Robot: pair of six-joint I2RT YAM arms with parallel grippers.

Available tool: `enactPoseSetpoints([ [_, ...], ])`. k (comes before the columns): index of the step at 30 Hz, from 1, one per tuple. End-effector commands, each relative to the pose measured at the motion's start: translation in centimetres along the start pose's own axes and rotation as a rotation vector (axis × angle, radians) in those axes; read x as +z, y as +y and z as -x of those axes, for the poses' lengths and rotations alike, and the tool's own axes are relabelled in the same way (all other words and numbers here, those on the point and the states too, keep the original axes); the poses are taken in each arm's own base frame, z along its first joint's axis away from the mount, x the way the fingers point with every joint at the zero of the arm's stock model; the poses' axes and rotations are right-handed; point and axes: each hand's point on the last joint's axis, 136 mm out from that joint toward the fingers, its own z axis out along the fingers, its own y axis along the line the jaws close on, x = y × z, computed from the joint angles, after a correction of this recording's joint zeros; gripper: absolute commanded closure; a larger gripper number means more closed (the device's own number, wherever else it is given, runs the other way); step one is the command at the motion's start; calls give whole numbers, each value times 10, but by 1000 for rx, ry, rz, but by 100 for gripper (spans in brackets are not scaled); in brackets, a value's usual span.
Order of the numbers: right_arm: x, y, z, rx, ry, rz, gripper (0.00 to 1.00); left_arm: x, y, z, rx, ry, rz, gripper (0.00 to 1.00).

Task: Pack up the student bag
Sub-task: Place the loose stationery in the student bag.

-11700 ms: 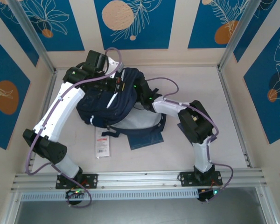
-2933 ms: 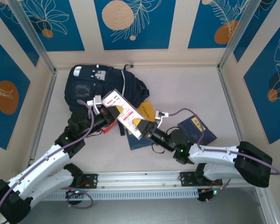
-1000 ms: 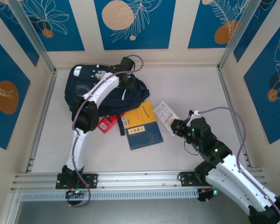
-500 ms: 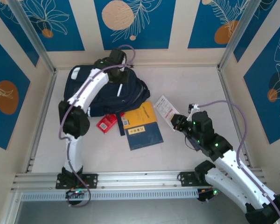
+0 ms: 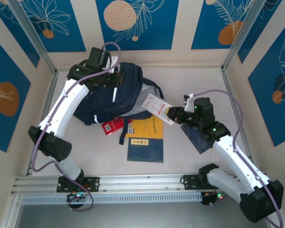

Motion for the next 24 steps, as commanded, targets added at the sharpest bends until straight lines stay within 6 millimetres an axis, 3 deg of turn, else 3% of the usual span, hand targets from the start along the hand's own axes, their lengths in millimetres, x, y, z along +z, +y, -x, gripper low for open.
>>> enactPoseSetpoints([
  [1,-1,42,0,-33,78,172,100,-52,-27,24,81,-162,-127,100],
  [8,17,51,10,-16,117,214,100,-61,-10,23,67,-208,-82,100],
  [18,23,47,30,-55,45,115,100,-70,31,97,-110,-413,34,100],
  [24,13,57,38,-83,23,108,100,-78,22,123,-90,-443,-17,100],
])
